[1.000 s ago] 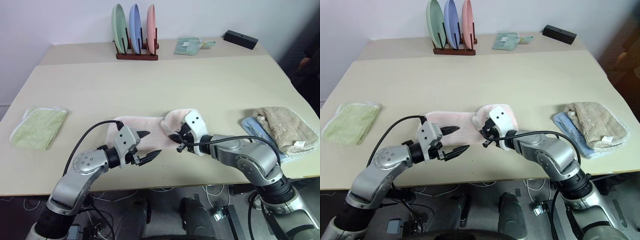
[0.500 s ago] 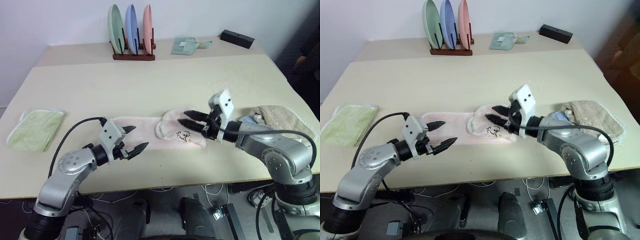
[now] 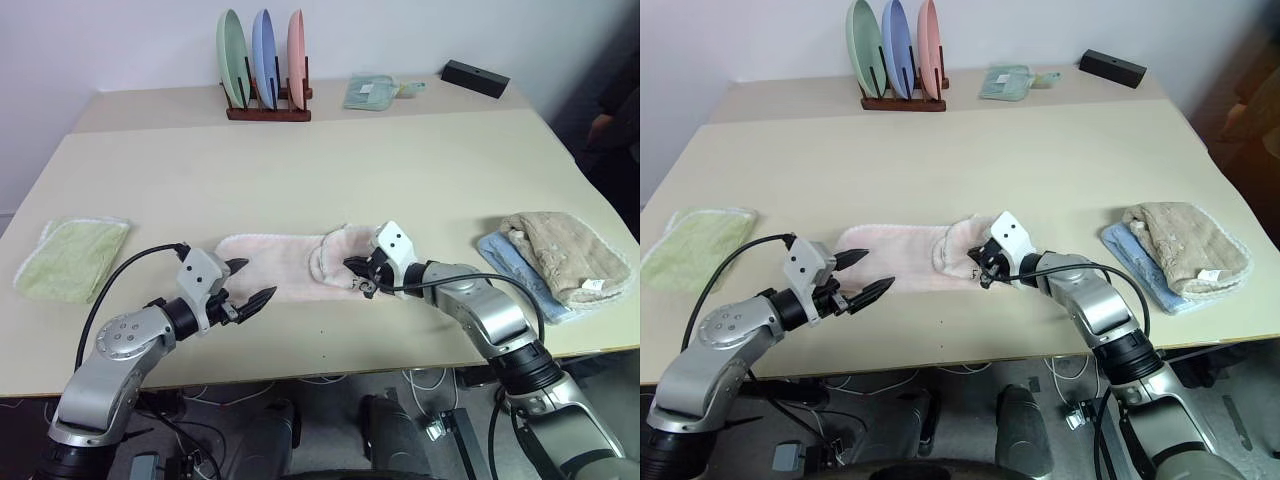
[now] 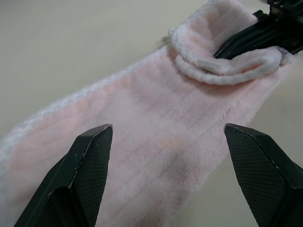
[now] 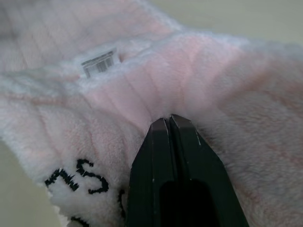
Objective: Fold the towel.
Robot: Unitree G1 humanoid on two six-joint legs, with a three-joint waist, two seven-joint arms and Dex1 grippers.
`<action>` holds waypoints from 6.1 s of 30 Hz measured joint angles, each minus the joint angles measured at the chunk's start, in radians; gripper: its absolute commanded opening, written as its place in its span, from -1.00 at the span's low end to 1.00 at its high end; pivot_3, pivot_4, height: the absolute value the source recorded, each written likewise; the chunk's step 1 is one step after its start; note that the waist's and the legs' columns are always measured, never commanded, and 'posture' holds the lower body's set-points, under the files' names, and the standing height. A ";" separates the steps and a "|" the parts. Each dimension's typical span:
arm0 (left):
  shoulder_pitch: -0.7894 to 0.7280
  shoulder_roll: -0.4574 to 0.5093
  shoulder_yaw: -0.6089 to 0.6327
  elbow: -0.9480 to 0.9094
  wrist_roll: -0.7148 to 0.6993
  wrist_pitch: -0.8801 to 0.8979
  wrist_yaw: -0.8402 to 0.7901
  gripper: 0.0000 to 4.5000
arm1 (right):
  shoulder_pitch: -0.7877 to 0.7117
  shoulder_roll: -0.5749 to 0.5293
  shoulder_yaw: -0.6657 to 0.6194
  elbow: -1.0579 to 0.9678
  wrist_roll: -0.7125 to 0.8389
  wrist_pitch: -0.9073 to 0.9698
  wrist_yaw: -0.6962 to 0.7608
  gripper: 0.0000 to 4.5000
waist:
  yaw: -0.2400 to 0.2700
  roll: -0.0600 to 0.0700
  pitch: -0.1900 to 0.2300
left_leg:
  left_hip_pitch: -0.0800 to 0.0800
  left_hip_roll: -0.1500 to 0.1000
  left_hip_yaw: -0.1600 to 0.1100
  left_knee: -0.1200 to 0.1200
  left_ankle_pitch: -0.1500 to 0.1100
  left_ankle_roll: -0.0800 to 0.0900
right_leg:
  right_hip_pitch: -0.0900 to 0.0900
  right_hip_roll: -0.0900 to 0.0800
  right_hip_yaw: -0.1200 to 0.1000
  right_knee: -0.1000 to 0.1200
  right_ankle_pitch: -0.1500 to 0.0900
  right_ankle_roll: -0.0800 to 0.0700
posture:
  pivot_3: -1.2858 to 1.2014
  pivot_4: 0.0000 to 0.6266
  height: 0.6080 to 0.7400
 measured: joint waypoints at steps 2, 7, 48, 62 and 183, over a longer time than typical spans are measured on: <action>0.017 0.000 0.010 -0.014 -0.001 0.002 0.009 0.70 | 0.008 0.005 0.001 0.000 -0.027 -0.025 0.006 -0.97 | -0.001 0.000 0.000 | 0.000 0.000 -0.001 0.000 0.000 0.000 | 0.000 0.000 0.000 0.000 0.000 0.000 | 0.03 -0.52 1.00; 0.087 -0.029 0.070 -0.057 -0.053 0.046 0.048 0.70 | 0.016 0.013 -0.050 -0.016 -0.030 -0.057 0.029 -0.87 | -0.002 0.000 0.000 | 0.000 0.000 -0.002 -0.001 0.000 0.000 | 0.000 0.000 0.001 0.000 0.000 0.000 | 0.03 -0.52 1.00; -0.059 -0.261 0.378 0.079 -1.002 0.235 0.916 -0.99 | 0.000 -0.065 -0.074 -0.385 0.011 -0.010 0.226 0.93 | 0.024 -0.001 0.000 | 0.000 0.000 -0.002 0.000 0.000 -0.001 | 0.000 0.000 0.001 -0.002 -0.002 -0.004 | 0.03 -0.52 1.00; -0.210 0.120 0.190 -0.050 -0.814 0.281 0.493 -0.99 | 0.022 -0.084 -0.108 -0.337 -0.002 -0.022 0.226 0.93 | 0.024 -0.002 0.000 | -0.001 -0.001 0.002 0.000 0.000 -0.001 | 0.001 0.000 0.001 -0.002 -0.001 -0.004 | 0.03 -0.52 1.00; -0.133 -0.415 0.822 0.357 -0.677 -0.028 0.946 -0.84 | -0.014 -0.029 -0.086 -0.338 -0.040 -0.063 0.209 1.00 | 0.027 -0.012 -0.002 | -0.001 0.002 -0.002 0.001 -0.002 -0.005 | 0.001 0.003 0.001 -0.004 0.003 -0.002 | 0.03 -0.52 1.00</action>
